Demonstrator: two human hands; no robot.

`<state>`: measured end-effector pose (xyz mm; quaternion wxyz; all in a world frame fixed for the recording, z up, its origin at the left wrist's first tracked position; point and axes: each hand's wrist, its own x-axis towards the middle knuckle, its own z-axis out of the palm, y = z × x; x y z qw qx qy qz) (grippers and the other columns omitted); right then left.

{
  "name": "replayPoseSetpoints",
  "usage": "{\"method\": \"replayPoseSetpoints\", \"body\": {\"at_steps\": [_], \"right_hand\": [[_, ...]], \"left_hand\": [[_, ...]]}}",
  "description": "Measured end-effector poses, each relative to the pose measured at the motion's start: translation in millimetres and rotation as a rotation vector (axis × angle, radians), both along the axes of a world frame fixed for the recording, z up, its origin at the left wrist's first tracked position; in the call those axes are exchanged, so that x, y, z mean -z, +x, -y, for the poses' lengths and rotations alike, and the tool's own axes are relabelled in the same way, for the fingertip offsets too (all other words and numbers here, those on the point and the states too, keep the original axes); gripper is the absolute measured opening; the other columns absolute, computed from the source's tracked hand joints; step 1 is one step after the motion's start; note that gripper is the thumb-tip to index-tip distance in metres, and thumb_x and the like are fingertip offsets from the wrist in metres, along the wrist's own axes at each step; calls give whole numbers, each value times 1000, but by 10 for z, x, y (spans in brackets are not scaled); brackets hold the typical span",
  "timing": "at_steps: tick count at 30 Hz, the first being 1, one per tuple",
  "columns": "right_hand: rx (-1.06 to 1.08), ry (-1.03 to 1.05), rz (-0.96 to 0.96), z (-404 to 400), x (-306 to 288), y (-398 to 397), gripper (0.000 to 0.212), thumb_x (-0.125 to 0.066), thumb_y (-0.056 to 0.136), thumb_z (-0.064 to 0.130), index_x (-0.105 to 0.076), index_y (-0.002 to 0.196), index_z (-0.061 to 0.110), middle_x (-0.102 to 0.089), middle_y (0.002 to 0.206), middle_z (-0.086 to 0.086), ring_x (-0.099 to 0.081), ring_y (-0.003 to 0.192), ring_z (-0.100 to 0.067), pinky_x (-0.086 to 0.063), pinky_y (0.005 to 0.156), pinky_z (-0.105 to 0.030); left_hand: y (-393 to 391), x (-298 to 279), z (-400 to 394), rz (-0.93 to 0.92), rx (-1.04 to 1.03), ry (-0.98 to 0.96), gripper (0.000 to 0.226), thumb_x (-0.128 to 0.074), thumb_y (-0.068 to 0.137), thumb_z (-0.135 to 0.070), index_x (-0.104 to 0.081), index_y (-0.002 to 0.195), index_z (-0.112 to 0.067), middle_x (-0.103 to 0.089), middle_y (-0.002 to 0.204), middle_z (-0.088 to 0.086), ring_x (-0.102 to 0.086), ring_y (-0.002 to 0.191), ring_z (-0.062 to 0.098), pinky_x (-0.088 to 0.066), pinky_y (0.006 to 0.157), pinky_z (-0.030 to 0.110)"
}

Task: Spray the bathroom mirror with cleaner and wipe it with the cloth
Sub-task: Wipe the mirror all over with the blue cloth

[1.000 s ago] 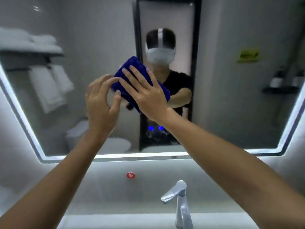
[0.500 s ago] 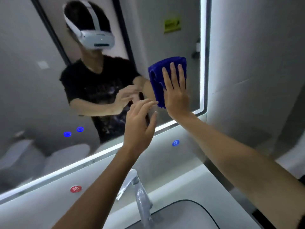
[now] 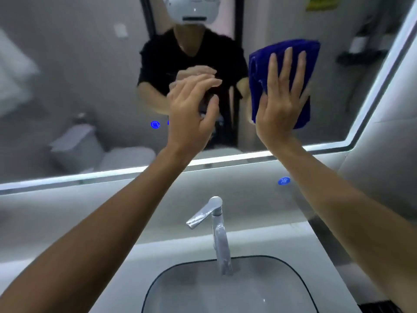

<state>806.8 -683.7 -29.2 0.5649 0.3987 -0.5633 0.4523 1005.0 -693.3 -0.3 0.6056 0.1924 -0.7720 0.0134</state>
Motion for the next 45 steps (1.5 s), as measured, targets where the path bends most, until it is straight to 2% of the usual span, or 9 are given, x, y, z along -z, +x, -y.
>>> {"method": "replayPoseSetpoints", "body": {"at_steps": [5,12,16,24,29,35,37,40,45], "right_hand": [[0,-43,-125,327,-536,863,39,-43,104,12,-57,139,21,-57,142,-6,-54,131,-33,-45,105,-55],[-177,42,-370,689,-823,2198,41,-48,103,14,-53,143,23,-55,145,-3,-52,134,-27,-40,111,-52],[-261,146,-487,782,-475,2790,43,-50,103,12,-49,146,20,-50,149,-3,-47,138,-26,-37,113,-52],[-418,290,-576,822,551,3250,47,-52,101,9,-46,148,15,-45,152,-8,-38,143,-27,-38,112,-54],[-486,386,-777,927,940,3646,44,-48,100,7,-51,143,12,-47,151,-7,-43,141,-23,-42,111,-50],[-511,533,-970,1131,814,4333,51,-18,104,5,-45,146,9,-44,153,-9,-39,143,-26,-39,112,-50],[-488,567,-1011,1186,775,4600,48,-31,102,12,-42,148,9,-40,156,-8,-34,146,-26,-35,115,-51],[-427,642,-1072,1252,731,4926,61,-53,96,26,-35,152,10,-33,160,-8,-26,149,-27,-26,120,-52],[-348,732,-1127,1268,651,5115,68,-56,95,29,-28,154,12,-24,163,-9,-18,151,-30,-18,122,-54]], "left_hand": [[1011,-122,223,-174,-174,-24,16,-60,92,-9,-71,103,-8,-70,116,-3,-62,112,16,-45,97,49],[2372,93,331,-348,-459,157,23,-57,87,-15,-70,107,-15,-64,111,-11,-55,108,13,-43,96,48],[2790,272,254,-357,-506,189,21,-56,93,-18,-66,110,-21,-61,110,-13,-52,109,10,-44,97,47],[3205,786,183,-323,-543,262,25,-53,94,-19,-69,112,-11,-68,115,0,-51,113,7,-44,102,40],[3520,1006,198,-277,-648,359,28,-54,94,-22,-68,116,-12,-67,122,1,-55,118,12,-31,105,12],[4071,1075,163,-261,-712,433,43,-44,94,-33,-64,126,-12,-63,131,4,-53,124,20,-38,107,37],[4240,1126,99,-296,-746,453,44,-41,94,-35,-63,126,-13,-63,131,5,-53,123,21,-39,107,40],[4429,1230,-13,-298,-799,468,43,-40,95,-35,-63,125,-14,-63,129,5,-54,122,23,-40,107,43],[4642,1343,-141,-311,-853,484,41,-39,95,-35,-64,122,-15,-64,126,3,-53,120,22,-36,105,37]]}}
